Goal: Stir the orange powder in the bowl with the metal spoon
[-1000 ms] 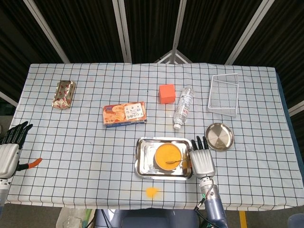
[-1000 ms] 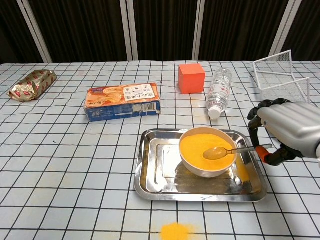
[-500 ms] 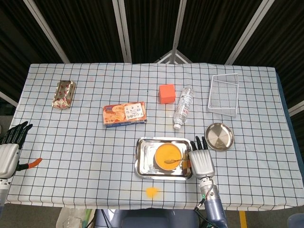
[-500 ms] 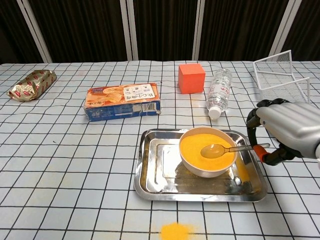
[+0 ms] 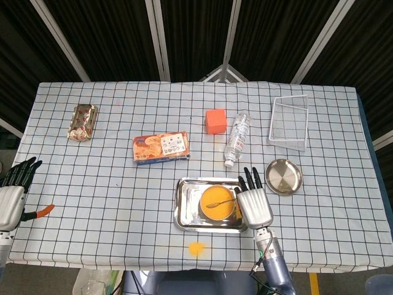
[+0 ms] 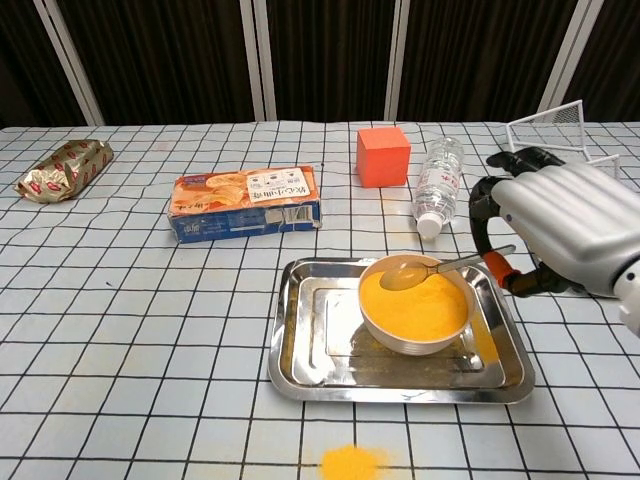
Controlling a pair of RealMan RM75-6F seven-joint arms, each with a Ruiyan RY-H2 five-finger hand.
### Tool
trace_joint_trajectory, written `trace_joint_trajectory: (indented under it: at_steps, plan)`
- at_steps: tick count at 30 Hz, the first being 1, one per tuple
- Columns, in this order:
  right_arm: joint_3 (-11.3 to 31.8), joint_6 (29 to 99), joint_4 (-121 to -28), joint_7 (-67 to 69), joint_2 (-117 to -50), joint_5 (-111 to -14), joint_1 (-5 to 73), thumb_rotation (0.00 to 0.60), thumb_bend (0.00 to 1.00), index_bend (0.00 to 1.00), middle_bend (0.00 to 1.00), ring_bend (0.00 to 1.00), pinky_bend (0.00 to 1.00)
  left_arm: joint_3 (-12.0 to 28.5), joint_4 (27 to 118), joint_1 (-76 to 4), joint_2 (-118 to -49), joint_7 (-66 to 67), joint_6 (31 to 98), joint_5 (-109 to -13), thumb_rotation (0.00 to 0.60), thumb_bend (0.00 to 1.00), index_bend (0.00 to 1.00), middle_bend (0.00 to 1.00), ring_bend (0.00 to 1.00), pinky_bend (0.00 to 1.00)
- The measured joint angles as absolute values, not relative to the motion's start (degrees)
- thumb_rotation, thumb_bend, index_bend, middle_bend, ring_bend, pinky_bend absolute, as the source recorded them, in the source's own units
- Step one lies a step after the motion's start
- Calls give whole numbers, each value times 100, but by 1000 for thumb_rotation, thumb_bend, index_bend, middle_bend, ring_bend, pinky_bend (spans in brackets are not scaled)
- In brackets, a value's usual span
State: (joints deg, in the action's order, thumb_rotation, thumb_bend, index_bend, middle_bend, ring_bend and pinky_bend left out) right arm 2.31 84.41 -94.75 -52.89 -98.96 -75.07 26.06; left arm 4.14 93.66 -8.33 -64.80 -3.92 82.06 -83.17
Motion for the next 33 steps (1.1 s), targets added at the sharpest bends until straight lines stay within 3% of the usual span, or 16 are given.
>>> trace_joint_trajectory:
  at_steps: [14,33]
  plan:
    - [-119,9095,-6846,-5051,-10086,-9473,2758,600,780,762,283,0,0,399,9368,-847,-6483,-395,8163,-8321,600,22,0,0,0,0]
    - [-448,8993,-6228,-5694,-10031,-10261,2667,600,780,767,285,0,0,389,9402,-837,-6473,-397,8171,-8324,600,22,0,0,0,0]
